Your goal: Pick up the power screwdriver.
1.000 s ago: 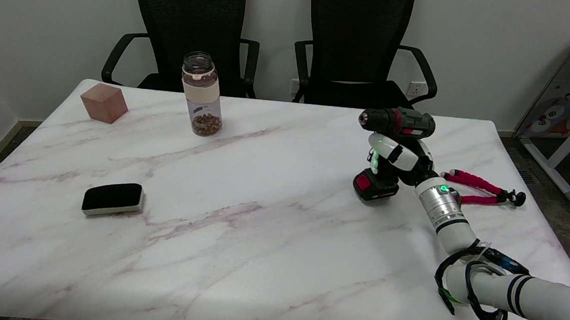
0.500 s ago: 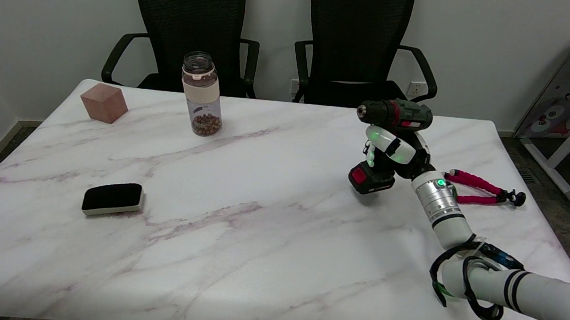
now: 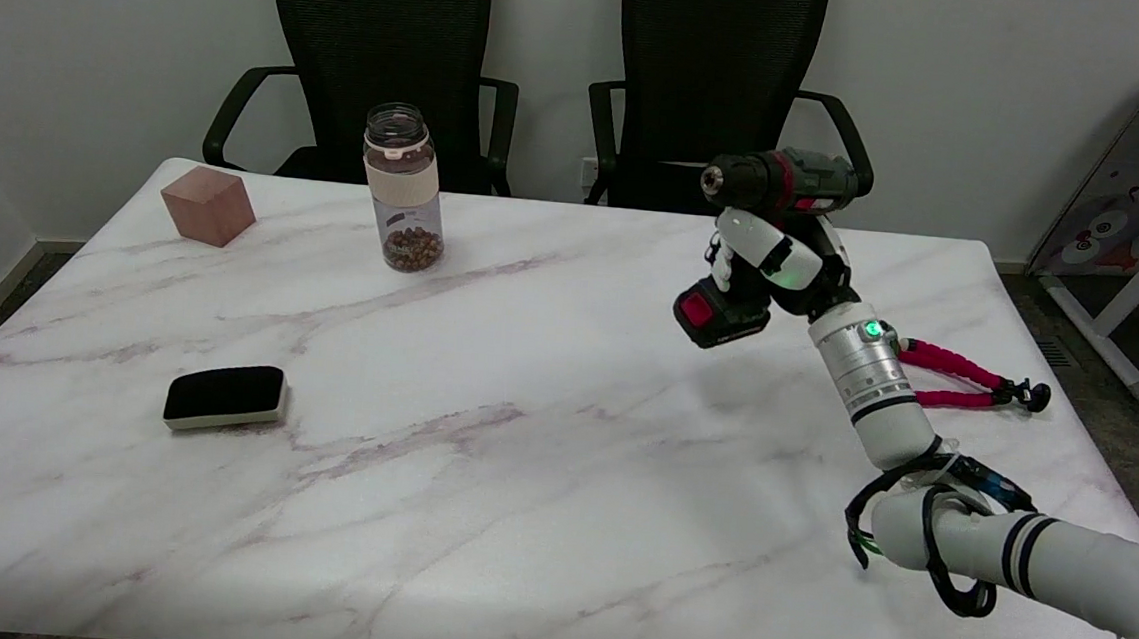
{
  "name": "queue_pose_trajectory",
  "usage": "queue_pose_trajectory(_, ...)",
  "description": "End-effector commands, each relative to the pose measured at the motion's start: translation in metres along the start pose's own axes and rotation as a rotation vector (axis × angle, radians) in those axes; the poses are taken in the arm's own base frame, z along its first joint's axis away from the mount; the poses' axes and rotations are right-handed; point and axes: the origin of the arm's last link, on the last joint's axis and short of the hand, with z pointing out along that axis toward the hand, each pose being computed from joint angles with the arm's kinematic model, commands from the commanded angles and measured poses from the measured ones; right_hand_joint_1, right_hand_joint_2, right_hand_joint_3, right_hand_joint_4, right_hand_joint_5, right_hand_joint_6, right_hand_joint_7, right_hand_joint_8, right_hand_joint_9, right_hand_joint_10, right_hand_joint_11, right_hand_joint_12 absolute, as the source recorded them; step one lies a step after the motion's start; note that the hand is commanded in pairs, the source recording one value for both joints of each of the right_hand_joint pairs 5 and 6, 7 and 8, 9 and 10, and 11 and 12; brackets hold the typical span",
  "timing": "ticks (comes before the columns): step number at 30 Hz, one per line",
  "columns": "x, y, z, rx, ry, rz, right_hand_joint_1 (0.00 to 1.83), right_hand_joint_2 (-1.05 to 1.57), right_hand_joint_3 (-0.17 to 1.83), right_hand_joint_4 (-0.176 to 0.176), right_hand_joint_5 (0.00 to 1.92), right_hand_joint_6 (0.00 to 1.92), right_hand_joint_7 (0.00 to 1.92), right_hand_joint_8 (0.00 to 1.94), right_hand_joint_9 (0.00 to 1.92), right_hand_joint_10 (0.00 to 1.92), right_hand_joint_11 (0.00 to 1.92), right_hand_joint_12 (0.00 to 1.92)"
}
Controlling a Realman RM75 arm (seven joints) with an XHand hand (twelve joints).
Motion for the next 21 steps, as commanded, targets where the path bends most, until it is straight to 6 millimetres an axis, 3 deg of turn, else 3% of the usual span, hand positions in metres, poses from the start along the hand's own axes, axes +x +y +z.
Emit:
queue_pose_trajectory(1,-0.041,-0.052,0.033,0.167,-0.145,0.017,0.89,0.67,0.69,0.176,1.91,1.91,1.91,1.91,1.92,1.92,1.92,1.92)
queue_pose_trajectory(21,-0.067,-0.091,0.053,0.267,-0.215,0.017,0.89,0.77,0.74,0.176,1.92,1.92,1.92,1.92,1.92,1.92,1.92,1.92)
